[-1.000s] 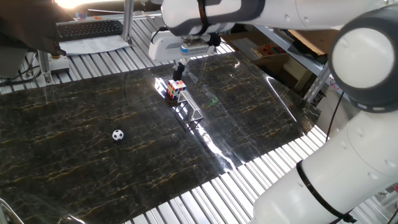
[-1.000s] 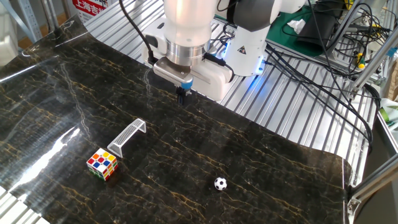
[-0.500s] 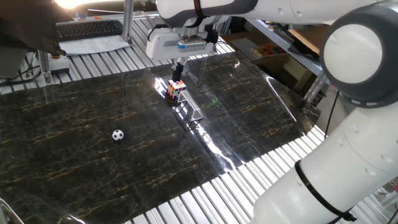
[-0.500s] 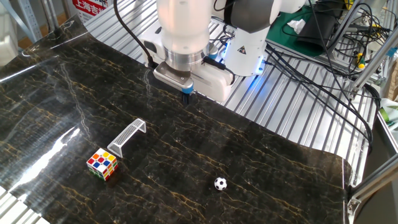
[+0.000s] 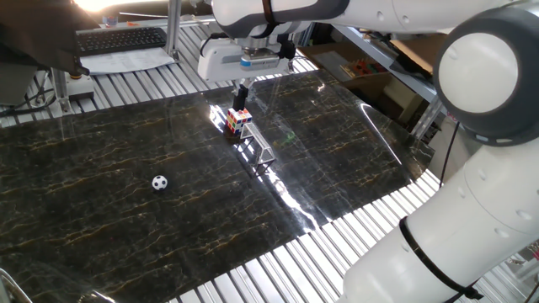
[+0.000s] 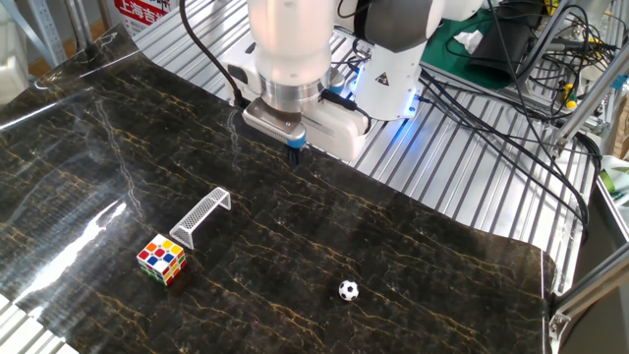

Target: Push the soccer ball into the goal

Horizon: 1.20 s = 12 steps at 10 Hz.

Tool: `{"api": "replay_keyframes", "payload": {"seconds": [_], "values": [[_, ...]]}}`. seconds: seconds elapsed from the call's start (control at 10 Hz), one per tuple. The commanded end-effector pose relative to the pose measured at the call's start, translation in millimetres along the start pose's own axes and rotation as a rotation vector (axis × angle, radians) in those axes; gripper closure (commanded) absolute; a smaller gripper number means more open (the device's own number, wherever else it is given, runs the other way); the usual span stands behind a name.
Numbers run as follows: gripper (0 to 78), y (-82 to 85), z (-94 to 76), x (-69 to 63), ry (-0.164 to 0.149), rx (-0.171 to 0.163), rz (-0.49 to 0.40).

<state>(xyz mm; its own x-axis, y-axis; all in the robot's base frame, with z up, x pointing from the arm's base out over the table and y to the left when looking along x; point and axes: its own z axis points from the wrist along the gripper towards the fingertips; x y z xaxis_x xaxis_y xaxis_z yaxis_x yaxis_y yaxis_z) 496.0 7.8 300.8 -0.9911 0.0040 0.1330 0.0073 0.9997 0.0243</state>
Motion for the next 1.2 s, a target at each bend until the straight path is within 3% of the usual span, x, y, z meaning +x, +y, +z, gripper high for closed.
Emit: {"api": "replay_keyframes", "payload": {"seconds": [0.1, 0.8, 1.2], "values": [[77.6, 0.3, -2.3, -0.3, -0.007, -0.004, -0.006], [77.6, 12.2, 1.4, 1.9, -0.009, -0.004, 0.012], [77.6, 18.2, 20.0, -1.2, -0.023, -0.015, 0.02]]}}
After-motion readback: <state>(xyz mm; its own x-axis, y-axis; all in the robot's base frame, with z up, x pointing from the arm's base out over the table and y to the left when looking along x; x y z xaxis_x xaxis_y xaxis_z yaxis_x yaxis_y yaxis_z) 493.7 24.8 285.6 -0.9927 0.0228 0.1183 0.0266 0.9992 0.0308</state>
